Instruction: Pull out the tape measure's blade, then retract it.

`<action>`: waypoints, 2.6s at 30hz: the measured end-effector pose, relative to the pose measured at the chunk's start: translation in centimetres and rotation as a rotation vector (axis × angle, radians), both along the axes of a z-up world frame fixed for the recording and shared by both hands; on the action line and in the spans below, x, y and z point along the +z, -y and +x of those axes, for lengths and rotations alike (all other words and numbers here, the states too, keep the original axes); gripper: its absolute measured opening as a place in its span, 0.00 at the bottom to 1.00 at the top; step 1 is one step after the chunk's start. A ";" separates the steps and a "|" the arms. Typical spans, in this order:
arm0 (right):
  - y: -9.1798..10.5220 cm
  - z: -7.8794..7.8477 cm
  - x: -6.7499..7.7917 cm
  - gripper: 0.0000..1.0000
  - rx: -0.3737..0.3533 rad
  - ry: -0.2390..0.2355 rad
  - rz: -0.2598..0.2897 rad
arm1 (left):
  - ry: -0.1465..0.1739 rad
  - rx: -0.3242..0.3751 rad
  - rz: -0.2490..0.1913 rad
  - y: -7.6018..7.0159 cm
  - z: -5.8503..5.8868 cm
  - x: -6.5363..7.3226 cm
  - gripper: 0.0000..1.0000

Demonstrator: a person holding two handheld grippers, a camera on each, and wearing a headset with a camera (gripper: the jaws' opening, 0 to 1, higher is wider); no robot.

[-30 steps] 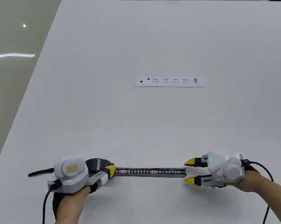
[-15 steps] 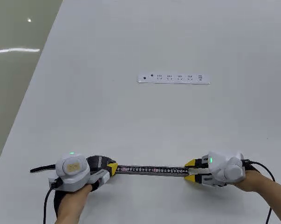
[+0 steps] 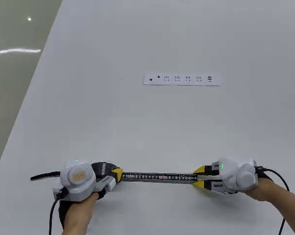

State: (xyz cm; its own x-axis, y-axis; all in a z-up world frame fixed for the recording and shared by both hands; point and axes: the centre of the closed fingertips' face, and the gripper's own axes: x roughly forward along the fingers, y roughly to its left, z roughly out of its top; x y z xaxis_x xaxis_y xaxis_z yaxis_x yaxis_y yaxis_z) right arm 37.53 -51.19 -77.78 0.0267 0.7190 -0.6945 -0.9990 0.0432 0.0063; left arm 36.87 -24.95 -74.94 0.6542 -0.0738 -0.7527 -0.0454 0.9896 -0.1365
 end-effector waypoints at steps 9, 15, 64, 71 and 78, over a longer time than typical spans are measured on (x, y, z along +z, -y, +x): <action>0.0 0.0 -0.1 0.13 0.000 0.002 -0.002 | -0.011 0.037 0.008 0.1 0.1 -0.5 0.66; 0.0 0.1 0.0 0.13 0.001 0.002 -0.001 | -0.014 0.056 0.019 0.1 0.3 -0.6 0.66; -0.1 0.0 0.9 0.13 -0.001 0.007 0.004 | -0.015 0.036 0.127 -0.1 0.2 -0.9 0.63; -0.5 0.0 0.9 0.13 0.005 0.009 0.005 | -0.013 0.030 0.124 0.0 0.2 -0.8 0.63; -0.9 -0.1 0.9 0.13 0.010 0.007 0.008 | -0.012 0.026 0.123 0.0 0.2 -0.9 0.63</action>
